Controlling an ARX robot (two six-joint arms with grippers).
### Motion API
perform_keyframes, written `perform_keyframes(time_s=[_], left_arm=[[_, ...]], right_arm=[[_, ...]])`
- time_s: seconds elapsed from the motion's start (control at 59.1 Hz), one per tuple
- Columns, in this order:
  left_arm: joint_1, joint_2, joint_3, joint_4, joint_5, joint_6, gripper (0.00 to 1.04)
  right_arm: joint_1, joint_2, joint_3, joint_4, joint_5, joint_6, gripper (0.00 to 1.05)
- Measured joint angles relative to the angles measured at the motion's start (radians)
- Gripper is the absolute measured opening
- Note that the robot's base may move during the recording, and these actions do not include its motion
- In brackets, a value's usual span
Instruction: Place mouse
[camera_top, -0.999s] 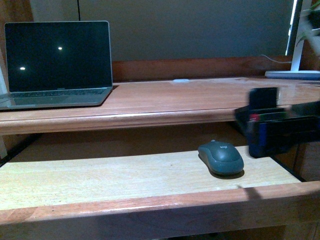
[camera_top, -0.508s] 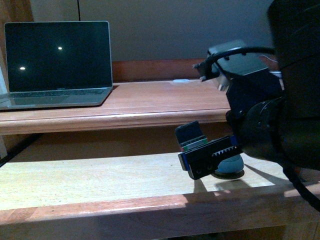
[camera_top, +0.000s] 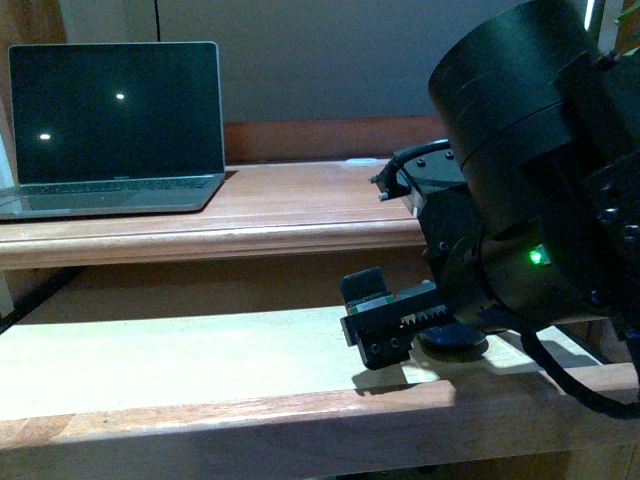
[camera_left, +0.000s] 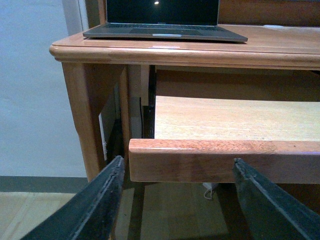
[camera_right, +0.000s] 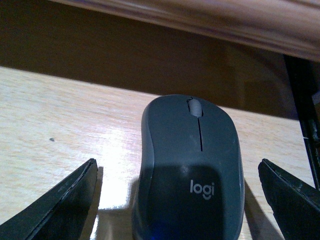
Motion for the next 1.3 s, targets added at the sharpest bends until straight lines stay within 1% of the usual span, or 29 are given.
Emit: perform_keyframes(time_s=[0.034, 0.152, 0.203, 0.322, 0.356, 0.474, 0.525, 0.559, 0.576, 0.643, 0.745, 0.931, 1.117, 1.202, 1.304], left_arm=[[0.0, 0.0, 0.0, 0.0, 0.0, 0.0, 0.78], [0.0, 0.0, 0.0, 0.0, 0.0, 0.0, 0.95], [0.0, 0.0, 0.0, 0.0, 0.0, 0.002, 0.99], [0.0, 0.0, 0.0, 0.0, 0.0, 0.002, 0.97], [0.0, 0.0, 0.0, 0.0, 0.0, 0.002, 0.97], [0.0, 0.0, 0.0, 0.0, 0.0, 0.002, 0.97], [0.0, 0.0, 0.0, 0.0, 0.0, 0.002, 0.97], [0.0, 0.0, 0.0, 0.0, 0.0, 0.002, 0.97], [0.0, 0.0, 0.0, 0.0, 0.0, 0.002, 0.97], [0.0, 0.0, 0.0, 0.0, 0.0, 0.002, 0.97], [0.0, 0.0, 0.0, 0.0, 0.0, 0.002, 0.97], [0.0, 0.0, 0.0, 0.0, 0.0, 0.002, 0.97], [0.0, 0.0, 0.0, 0.0, 0.0, 0.002, 0.97], [0.0, 0.0, 0.0, 0.0, 0.0, 0.002, 0.97], [0.0, 0.0, 0.0, 0.0, 0.0, 0.002, 0.97]], right_arm=[[-0.002, 0.01, 0.007, -0.005, 0.002, 0.003, 0.97], [-0.009, 0.047, 0.043, -0.03, 0.005, 0.026, 0.97], [-0.012, 0.056, 0.058, -0.043, 0.005, 0.031, 0.97], [-0.016, 0.073, 0.077, -0.047, 0.003, 0.049, 0.97], [-0.017, 0.074, 0.078, -0.044, 0.001, 0.056, 0.95], [-0.02, 0.074, 0.076, -0.039, -0.014, 0.062, 0.81], [-0.026, 0.07, 0.069, -0.037, -0.027, 0.066, 0.71], [-0.028, 0.066, 0.066, -0.037, -0.032, 0.068, 0.67], [-0.032, 0.062, 0.062, -0.037, -0.037, 0.069, 0.64], [-0.041, 0.048, 0.055, -0.039, -0.046, 0.071, 0.58], [-0.061, 0.013, 0.045, -0.058, -0.065, 0.074, 0.55], [-0.099, -0.095, 0.069, -0.126, -0.106, 0.082, 0.55], [-0.091, -0.078, 0.261, -0.194, -0.108, 0.103, 0.55], [-0.06, 0.019, 0.432, -0.232, -0.079, 0.122, 0.55], [-0.028, 0.126, 0.573, -0.265, -0.06, 0.142, 0.55]])
